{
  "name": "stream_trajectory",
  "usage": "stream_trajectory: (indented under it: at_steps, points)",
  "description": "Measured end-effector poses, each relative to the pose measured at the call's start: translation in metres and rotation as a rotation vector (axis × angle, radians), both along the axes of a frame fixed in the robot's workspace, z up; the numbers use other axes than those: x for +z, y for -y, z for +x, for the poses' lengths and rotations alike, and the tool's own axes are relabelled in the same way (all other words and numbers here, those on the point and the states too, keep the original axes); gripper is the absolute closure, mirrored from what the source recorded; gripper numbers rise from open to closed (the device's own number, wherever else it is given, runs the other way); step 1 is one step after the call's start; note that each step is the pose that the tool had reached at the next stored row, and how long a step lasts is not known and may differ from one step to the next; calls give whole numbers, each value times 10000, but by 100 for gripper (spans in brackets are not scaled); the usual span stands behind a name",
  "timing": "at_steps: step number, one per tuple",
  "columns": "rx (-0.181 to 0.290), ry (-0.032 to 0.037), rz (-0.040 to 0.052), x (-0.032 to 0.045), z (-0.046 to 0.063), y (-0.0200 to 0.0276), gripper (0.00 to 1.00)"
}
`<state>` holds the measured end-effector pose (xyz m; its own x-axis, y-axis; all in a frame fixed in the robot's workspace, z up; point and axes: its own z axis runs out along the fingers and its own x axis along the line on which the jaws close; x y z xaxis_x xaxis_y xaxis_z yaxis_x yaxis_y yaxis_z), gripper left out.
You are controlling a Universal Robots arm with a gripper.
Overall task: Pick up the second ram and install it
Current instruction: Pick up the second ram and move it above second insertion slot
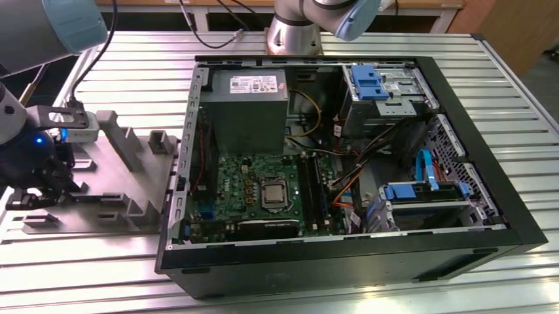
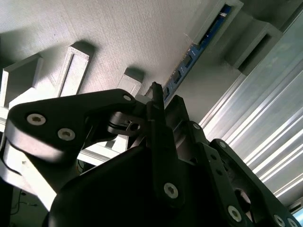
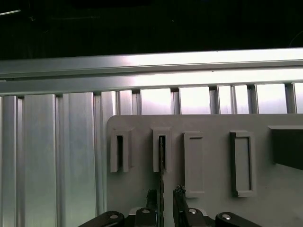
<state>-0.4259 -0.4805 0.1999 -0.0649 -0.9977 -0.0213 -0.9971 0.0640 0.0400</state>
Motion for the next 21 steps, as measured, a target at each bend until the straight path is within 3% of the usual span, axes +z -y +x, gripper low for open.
stream_trajectory:
  at_steps: [18,19,21]
  points:
    - [-8,0,-2,0,24,8,74]
    - [-8,0,-2,0,24,8,81]
    - [-8,0,-2,0,25,8,81]
